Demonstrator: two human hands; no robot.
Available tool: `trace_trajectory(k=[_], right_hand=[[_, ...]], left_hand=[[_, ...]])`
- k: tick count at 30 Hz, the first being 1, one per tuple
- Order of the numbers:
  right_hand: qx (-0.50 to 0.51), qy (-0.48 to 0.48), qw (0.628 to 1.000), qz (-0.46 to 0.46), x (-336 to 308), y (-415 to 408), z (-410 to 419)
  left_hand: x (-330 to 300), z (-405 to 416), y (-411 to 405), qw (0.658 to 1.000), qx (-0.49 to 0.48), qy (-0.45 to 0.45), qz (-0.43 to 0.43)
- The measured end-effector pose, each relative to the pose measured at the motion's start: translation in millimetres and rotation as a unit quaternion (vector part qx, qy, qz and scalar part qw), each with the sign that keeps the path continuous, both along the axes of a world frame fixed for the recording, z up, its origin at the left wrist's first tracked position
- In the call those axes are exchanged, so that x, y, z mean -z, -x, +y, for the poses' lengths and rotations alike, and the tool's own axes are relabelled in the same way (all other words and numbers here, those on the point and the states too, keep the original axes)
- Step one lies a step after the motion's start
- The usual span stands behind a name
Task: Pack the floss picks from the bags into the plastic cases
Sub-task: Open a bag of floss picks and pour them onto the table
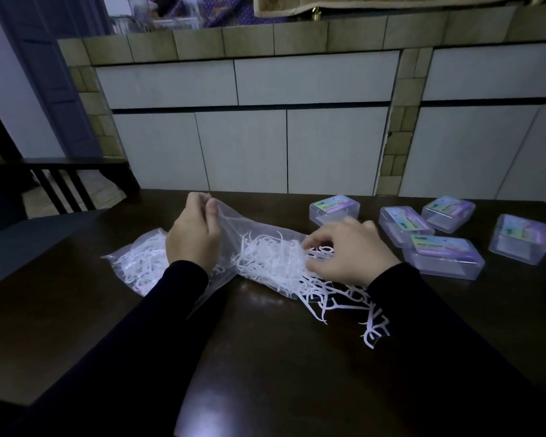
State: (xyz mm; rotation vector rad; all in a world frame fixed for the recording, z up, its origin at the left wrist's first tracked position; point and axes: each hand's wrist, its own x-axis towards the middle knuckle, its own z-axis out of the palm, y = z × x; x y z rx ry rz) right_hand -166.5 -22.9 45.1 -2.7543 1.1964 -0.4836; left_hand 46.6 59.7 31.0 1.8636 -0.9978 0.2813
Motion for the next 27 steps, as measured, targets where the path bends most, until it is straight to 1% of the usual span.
trace_trajectory(k=[2,6,10,14,16,18,21,24,27], right_hand=[[-0.026,-0.017,0.999,-0.022,4,-7,6],[-0.030,-0.025,0.999,0.034,10,-14,11],[-0.005,-0.012,0.999,0.036,5,-9,5],[0.040,-0.026,0.995,0.093,1,-2,-4],[0.049,-0.025,0.993,0.104,-3,1,-5],[0.035,-0.026,0.995,0.092,-4,0,-3],[-0.014,-0.024,0.999,0.045,2,-10,5],[-0.041,0.014,0.997,0.058,11,-20,13],[-0.041,0.027,0.997,0.058,13,-22,13]], left_hand=[[0,0,1,1.000,0.006,0.007,-0.001],[1,0,0,1.000,0.008,0.009,-0.009],[0,1,0,1.000,0.001,0.016,-0.006],[0,1,1,1.000,-0.002,0.019,-0.004],[0,1,2,1.000,0.001,0.023,-0.005],[0,1,3,1.000,0.003,0.022,-0.008],[0,1,4,1.000,0.006,0.023,-0.007],[-1,1,4,1.000,0.010,0.025,-0.006],[-1,1,5,1.000,0.007,0.024,-0.009]])
